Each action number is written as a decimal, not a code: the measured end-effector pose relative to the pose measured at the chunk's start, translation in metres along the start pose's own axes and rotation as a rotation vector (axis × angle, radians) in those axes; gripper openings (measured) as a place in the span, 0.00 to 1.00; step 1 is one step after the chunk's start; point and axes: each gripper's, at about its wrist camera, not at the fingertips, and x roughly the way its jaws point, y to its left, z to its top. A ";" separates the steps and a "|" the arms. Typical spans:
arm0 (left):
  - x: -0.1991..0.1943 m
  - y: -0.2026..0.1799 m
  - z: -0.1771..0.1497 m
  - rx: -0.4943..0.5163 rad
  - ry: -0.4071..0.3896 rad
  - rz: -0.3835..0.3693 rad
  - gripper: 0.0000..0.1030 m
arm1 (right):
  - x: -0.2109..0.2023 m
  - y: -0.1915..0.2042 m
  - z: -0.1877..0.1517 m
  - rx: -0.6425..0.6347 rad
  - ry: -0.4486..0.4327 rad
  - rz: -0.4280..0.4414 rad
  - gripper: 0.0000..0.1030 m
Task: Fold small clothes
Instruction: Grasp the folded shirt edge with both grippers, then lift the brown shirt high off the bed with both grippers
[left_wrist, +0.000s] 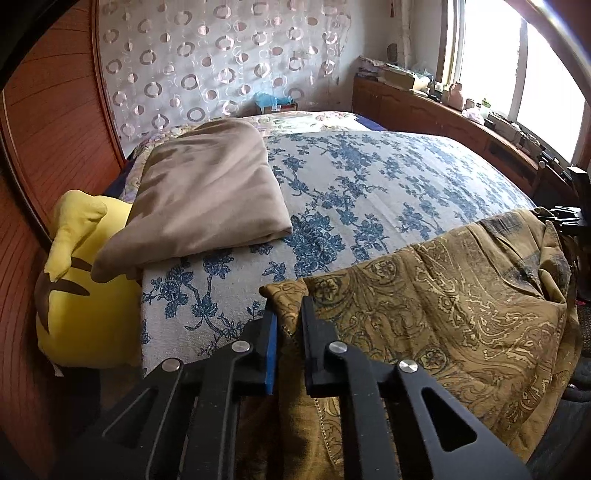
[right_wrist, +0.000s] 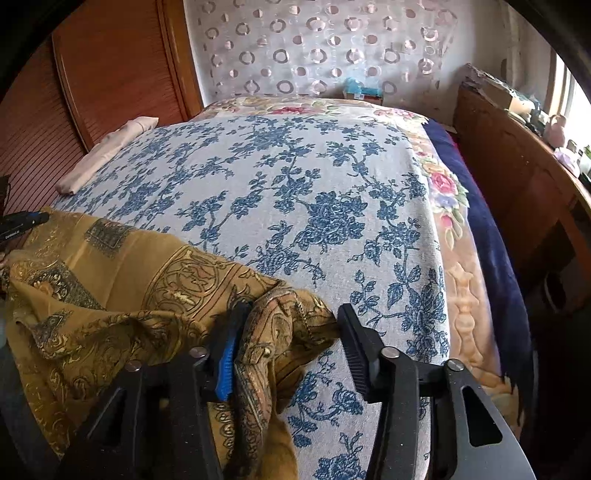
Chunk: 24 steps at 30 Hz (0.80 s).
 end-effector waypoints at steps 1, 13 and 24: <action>-0.001 0.000 0.000 -0.004 -0.005 0.001 0.10 | -0.001 0.000 -0.001 -0.002 0.000 0.002 0.44; -0.089 -0.002 0.010 -0.104 -0.247 -0.096 0.08 | -0.081 0.022 0.005 -0.024 -0.192 0.061 0.11; -0.236 -0.022 0.093 -0.024 -0.596 -0.055 0.08 | -0.267 0.054 0.056 -0.135 -0.548 0.048 0.11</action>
